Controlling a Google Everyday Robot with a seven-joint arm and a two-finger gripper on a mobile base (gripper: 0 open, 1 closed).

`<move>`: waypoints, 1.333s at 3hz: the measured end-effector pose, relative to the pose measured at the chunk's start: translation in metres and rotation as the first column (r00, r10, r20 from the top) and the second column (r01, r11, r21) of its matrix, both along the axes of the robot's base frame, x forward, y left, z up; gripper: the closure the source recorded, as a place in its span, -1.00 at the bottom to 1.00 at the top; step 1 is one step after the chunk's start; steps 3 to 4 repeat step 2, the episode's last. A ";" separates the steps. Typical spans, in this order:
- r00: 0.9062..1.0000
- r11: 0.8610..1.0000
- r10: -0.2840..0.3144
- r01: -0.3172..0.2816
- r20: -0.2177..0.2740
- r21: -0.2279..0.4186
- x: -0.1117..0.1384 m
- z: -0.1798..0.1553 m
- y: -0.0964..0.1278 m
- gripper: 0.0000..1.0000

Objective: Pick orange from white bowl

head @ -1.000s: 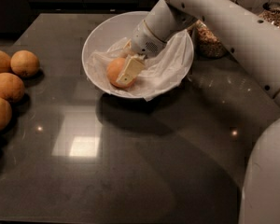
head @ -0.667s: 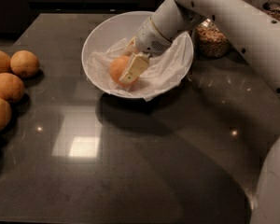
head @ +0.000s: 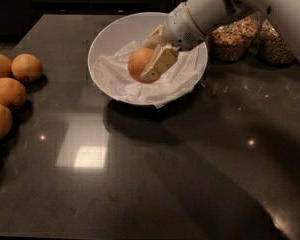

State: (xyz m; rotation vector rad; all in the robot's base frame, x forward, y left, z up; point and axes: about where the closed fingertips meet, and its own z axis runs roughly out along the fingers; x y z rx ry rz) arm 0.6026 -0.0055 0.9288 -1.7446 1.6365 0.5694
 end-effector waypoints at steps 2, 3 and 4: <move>0.993 0.996 -0.046 0.054 0.108 -0.073 -0.026 0.070 -0.040 1.00; 0.993 0.996 -0.046 0.054 0.108 -0.073 -0.026 0.070 -0.040 1.00; 0.993 0.996 -0.046 0.054 0.108 -0.073 -0.026 0.070 -0.040 1.00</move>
Offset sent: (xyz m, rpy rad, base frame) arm -0.0363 -0.0576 0.0988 -0.1096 -0.1474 -0.0743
